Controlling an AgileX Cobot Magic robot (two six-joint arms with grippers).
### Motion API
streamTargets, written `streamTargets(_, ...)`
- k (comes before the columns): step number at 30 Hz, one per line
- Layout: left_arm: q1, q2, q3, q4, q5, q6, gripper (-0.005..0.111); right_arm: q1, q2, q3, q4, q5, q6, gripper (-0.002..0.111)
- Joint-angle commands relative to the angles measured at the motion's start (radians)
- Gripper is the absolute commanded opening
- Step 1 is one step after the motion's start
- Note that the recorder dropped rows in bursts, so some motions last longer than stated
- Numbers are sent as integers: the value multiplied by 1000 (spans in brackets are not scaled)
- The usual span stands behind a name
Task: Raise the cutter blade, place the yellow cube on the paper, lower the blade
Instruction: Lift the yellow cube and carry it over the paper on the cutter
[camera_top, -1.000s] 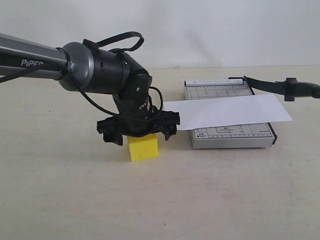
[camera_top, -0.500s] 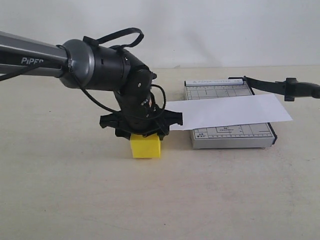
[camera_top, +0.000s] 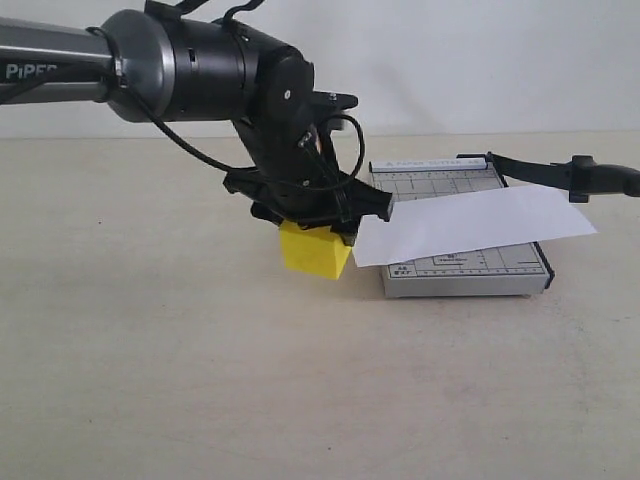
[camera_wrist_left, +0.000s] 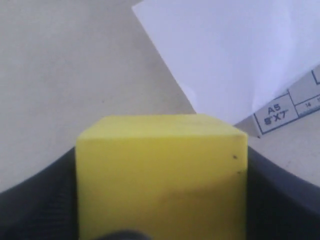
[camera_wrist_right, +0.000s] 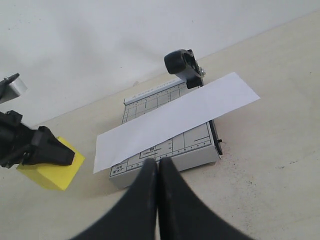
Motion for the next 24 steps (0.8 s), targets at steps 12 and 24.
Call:
streamTargets(12,3,-18,-7,265,149,-100,4,1,-5,4,-5,-3,-1,0)
streamTargets(24,3,-105,-7,123,67,-20,4,1,-5,4,-5,-3,-3,0)
